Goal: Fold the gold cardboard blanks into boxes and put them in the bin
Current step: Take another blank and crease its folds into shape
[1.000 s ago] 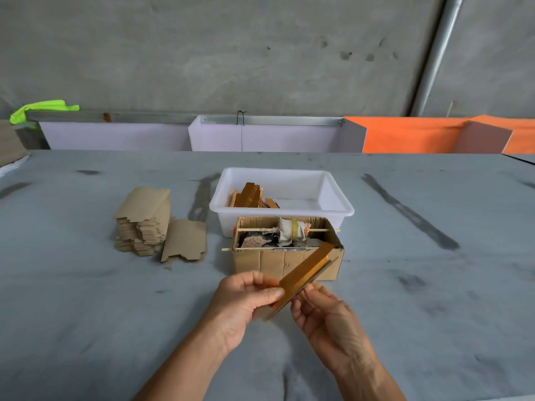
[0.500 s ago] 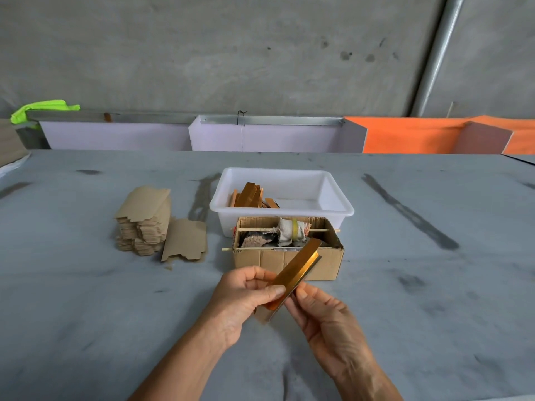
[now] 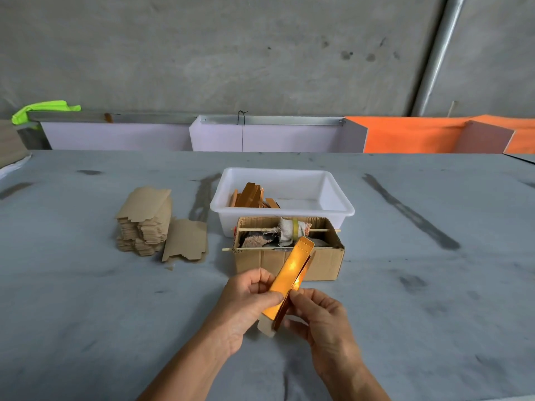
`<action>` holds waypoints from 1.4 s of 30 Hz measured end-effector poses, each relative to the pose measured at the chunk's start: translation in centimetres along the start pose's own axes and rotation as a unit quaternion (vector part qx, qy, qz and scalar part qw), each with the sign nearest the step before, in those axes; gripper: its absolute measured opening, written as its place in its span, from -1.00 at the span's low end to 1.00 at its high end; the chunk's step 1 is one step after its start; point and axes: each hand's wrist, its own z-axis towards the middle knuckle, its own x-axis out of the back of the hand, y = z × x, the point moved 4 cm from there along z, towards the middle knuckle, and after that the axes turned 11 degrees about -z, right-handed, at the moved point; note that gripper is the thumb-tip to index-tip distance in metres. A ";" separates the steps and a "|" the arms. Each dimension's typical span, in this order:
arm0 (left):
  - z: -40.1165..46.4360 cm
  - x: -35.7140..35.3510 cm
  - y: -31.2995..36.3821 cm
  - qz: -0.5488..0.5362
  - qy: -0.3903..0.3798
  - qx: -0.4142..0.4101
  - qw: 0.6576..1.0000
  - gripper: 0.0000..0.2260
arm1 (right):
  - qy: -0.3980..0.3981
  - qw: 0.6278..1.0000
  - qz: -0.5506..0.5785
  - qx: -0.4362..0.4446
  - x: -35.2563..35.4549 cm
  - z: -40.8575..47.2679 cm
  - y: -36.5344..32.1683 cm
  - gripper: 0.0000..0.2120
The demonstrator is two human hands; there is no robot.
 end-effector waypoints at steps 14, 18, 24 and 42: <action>-0.1 1.0 1.2 0.060 -0.071 0.036 0.995 -0.69 | 0.019 0.999 -0.030 -0.007 2.0 0.6 -1.8 -0.81; 0.4 1.6 1.5 -0.051 0.029 0.002 0.998 -0.69 | 0.047 0.998 0.040 -0.032 1.6 0.8 -1.7 -0.91; 0.2 0.2 -1.2 -0.259 0.118 0.006 0.959 -0.86 | 0.080 0.988 0.121 -0.052 -0.4 0.7 -1.0 -0.92; 2.5 2.9 -1.2 -0.260 0.161 -0.007 0.952 -0.91 | 0.225 0.808 -0.502 0.213 0.9 4.5 -9.9 -0.85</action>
